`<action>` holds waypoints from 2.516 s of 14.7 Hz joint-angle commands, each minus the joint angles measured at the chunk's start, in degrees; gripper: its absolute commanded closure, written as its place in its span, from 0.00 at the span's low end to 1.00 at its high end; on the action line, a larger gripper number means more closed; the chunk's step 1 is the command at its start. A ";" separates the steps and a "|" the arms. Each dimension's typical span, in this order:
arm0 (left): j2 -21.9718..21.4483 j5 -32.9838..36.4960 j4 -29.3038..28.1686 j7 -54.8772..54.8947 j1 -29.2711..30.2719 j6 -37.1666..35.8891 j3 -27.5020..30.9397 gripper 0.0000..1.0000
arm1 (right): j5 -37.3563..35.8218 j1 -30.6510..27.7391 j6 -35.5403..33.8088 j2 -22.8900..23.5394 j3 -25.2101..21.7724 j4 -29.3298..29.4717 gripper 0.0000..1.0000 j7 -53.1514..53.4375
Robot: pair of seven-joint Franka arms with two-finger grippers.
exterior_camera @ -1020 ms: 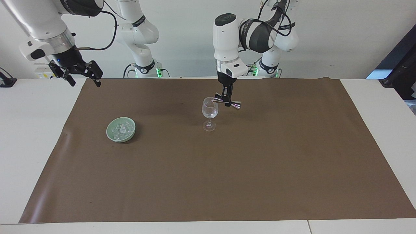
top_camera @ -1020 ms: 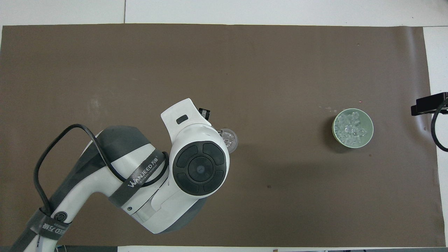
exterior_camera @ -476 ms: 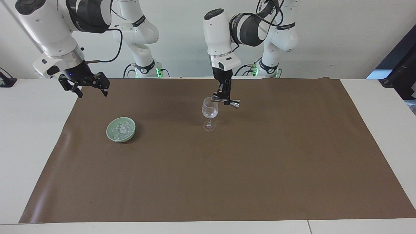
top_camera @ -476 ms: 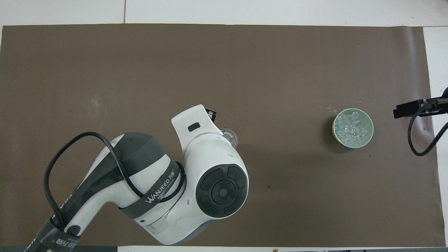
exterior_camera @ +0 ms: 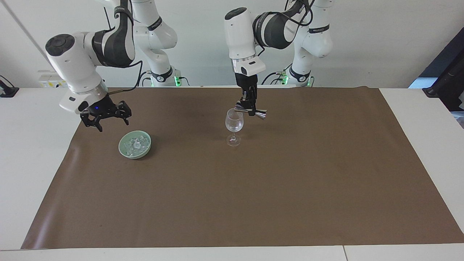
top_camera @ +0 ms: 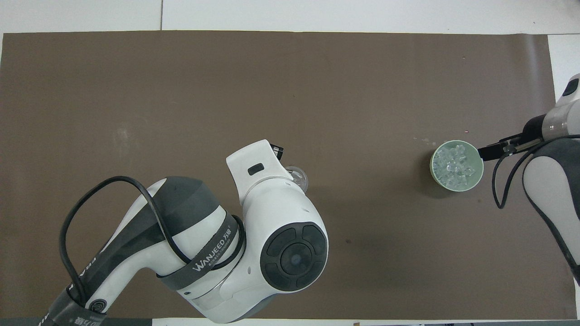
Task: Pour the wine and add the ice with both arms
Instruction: 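Draw the jigger back with the left gripper while the right gripper reaches the ice, then set the jigger down with the left gripper while the right gripper grasps ice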
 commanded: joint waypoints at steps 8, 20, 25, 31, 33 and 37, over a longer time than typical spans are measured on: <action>-2.97 -33.59 -0.63 21.84 14.14 4.62 0.63 1.00 | 4.79 1.98 15.98 1.73 -0.04 -12.27 0.14 -10.67; 3.17 -77.57 -7.14 60.43 45.79 3.06 0.54 1.00 | 4.79 1.01 21.89 4.98 -0.04 -16.05 0.41 -14.36; 11.87 -92.68 -4.68 66.95 56.50 -0.78 0.28 1.00 | 4.79 1.01 21.19 5.07 -0.04 -15.96 0.42 -14.36; 19.71 -102.73 -4.41 71.18 65.84 -11.09 0.19 1.00 | 4.79 0.84 16.88 4.54 -0.04 -14.20 0.42 -14.28; 19.80 -104.83 -5.20 72.66 66.11 -11.18 0.28 1.00 | 4.79 0.84 16.88 4.45 -0.04 -14.20 0.42 -14.54; 23.57 -106.42 -5.11 76.80 69.35 -14.78 0.19 1.00 | 4.79 0.84 16.88 4.45 -0.04 -14.38 0.42 -14.72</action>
